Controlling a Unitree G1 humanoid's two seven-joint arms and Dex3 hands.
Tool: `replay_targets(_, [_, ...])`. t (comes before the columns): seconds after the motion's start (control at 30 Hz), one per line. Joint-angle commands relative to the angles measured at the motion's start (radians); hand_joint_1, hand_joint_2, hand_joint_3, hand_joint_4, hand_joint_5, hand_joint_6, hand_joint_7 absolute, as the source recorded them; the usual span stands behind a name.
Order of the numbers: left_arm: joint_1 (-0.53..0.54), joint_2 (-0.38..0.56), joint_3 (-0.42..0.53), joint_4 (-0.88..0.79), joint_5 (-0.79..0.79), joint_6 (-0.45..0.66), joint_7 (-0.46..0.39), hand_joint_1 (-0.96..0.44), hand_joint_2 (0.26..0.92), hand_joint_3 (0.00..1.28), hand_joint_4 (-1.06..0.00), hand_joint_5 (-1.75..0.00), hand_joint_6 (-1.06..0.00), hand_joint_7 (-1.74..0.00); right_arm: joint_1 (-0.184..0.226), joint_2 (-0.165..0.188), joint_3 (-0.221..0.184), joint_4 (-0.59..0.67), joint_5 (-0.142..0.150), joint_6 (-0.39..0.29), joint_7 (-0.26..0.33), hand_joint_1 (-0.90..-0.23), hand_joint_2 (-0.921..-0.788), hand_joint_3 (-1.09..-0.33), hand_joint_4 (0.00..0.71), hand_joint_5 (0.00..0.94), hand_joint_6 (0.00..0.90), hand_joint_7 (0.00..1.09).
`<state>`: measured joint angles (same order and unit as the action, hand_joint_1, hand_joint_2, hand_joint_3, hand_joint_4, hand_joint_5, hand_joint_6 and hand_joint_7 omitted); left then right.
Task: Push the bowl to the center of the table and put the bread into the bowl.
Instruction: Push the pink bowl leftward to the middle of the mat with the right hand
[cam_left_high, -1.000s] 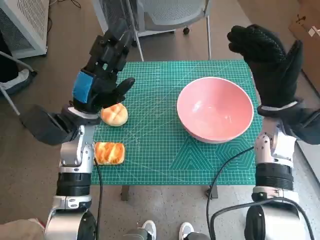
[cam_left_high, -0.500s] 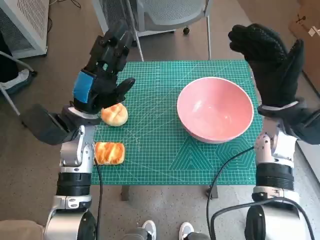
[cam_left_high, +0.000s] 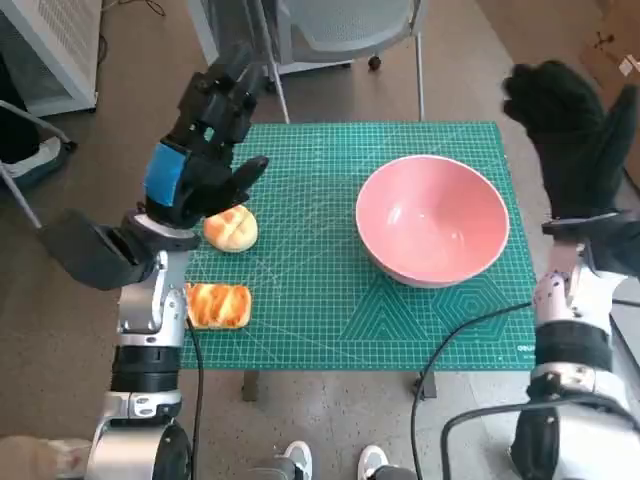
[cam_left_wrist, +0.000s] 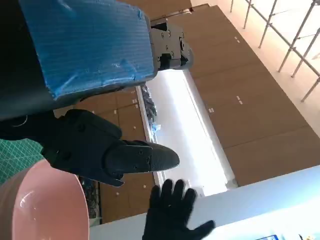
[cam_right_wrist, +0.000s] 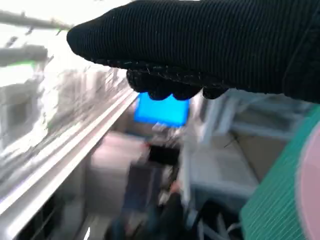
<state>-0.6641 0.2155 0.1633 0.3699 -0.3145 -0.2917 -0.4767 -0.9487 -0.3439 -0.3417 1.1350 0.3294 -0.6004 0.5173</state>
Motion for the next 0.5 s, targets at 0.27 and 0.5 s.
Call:
replay_targets(0.27, [0.006,0.005,0.004,-0.021,-0.004,0.012,0.0,-0.52,0.87,0.34,-0.01,-0.01,0.0,-0.4,0.026,-0.028,0.008,0.161,-0.104,0.127,-0.23,-0.567,-0.921,-0.763,0.227,0.0,0.339,0.0])
replay_targets(0.5, [0.019,0.006,0.006,-0.045,-0.013,0.025,0.0,-0.52,0.869,0.34,-0.01,0.0,0.0,-0.4,0.054,-0.021,-0.009,0.186,-0.114,0.213,-0.278,-0.583,-0.921,-0.756,0.246,0.009,0.367,0.01])
